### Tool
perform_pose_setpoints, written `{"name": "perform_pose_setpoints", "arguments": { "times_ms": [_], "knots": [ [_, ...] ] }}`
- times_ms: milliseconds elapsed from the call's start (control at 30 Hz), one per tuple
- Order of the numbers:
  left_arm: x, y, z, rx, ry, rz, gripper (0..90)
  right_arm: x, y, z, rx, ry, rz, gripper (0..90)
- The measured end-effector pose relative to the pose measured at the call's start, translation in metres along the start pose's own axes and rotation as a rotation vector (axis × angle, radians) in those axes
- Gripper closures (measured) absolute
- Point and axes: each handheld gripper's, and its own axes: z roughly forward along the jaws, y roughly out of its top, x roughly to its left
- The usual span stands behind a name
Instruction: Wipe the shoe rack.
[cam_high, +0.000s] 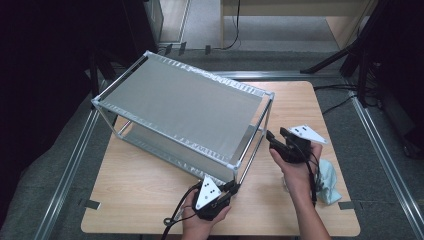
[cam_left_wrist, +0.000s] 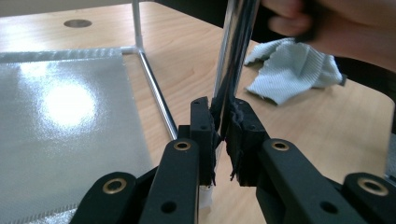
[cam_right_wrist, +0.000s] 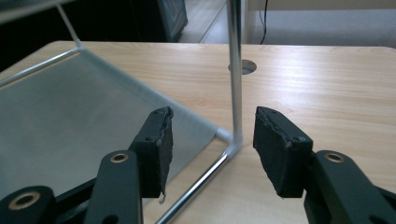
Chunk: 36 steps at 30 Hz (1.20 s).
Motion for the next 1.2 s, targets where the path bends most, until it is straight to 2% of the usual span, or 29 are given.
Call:
{"name": "perform_pose_setpoints", "arguments": {
  "times_ms": [33,133,167,200,233,267,300,367,433,467,500,533,600,700,733,767,833,933,967,1067,1100,1133,1200],
  "knots": [
    [0.0,0.0,0.0,0.0,0.0,0.0,81.3,0.0,0.0,0.0,0.0,0.0,0.0,46.8],
    [0.0,0.002,0.006,-0.012,0.013,0.003,79.8,0.004,-0.014,-0.031,-0.012,0.025,-0.012,43.1],
    [0.0,0.002,0.006,-0.012,0.013,0.003,76.5,0.004,-0.014,-0.031,-0.012,0.025,-0.012,43.1],
    [0.002,0.002,0.003,-0.024,0.004,-0.005,71.3,0.008,-0.024,-0.043,-0.01,0.04,-0.018,41.0],
    [0.002,0.002,0.003,-0.024,0.004,-0.005,66.7,0.008,-0.024,-0.043,-0.01,0.04,-0.018,41.0],
    [0.003,0.001,0.0,-0.036,-0.004,-0.016,63.0,0.012,-0.034,-0.053,-0.014,0.054,-0.02,38.2],
    [0.005,0.001,-0.005,-0.043,-0.005,-0.021,63.0,0.012,-0.034,-0.053,-0.014,0.054,-0.02,38.2],
    [0.011,0.0,-0.016,-0.057,0.001,-0.035,56.0,0.018,-0.045,-0.062,-0.021,0.073,-0.018,35.1],
    [0.017,-0.003,-0.026,-0.068,0.011,-0.047,53.5,0.024,-0.054,-0.068,-0.022,0.105,-0.011,31.3],
    [0.022,-0.005,-0.034,-0.073,0.023,-0.047,51.2,0.032,-0.062,-0.072,-0.02,0.146,-0.007,27.1],
    [0.025,-0.007,-0.039,-0.073,0.032,-0.05,51.2,0.032,-0.062,-0.072,-0.02,0.146,-0.007,27.1],
    [0.031,-0.009,-0.046,-0.071,0.051,-0.055,50.4,0.044,-0.068,-0.074,-0.012,0.193,-0.021,22.0],
    [0.04,-0.014,-0.056,-0.073,0.079,-0.073,49.9,0.049,-0.069,-0.075,-0.009,0.205,-0.031,20.6],
    [0.06,-0.022,-0.074,-0.064,0.137,-0.094,49.3,0.071,-0.074,-0.075,-0.007,0.256,-0.05,19.2],
    [0.069,-0.025,-0.082,-0.064,0.169,-0.11,49.0,0.089,-0.076,-0.071,-0.004,0.242,-0.092,23.9],
    [0.069,-0.025,-0.082,-0.064,0.169,-0.11,48.9,0.089,-0.076,-0.071,-0.004,0.242,-0.092,23.9],
    [0.08,-0.028,-0.091,-0.061,0.202,-0.125,48.7,0.1,-0.078,-0.066,-0.013,0.202,-0.121,32.2],
    [0.1,-0.034,-0.107,-0.058,0.261,-0.169,49.1,0.108,-0.078,-0.053,-0.009,0.194,-0.102,51.9],
    [0.1,-0.034,-0.107,-0.058,0.261,-0.169,49.0,0.108,-0.078,-0.053,-0.009,0.194,-0.102,51.9],
    [0.114,-0.039,-0.117,-0.045,0.305,-0.178,48.9,0.107,-0.077,-0.049,-0.008,0.191,-0.101,63.4],
    [0.117,-0.04,-0.119,-0.044,0.315,-0.179,48.7,0.105,-0.077,-0.049,-0.009,0.19,-0.105,70.8],
    [0.126,-0.043,-0.125,-0.042,0.339,-0.194,48.6,0.103,-0.077,-0.05,-0.01,0.19,-0.109,72.8],
    [0.13,-0.044,-0.128,-0.044,0.353,-0.199,48.6,0.1,-0.076,-0.051,-0.012,0.186,-0.11,74.5]
  ]
}}
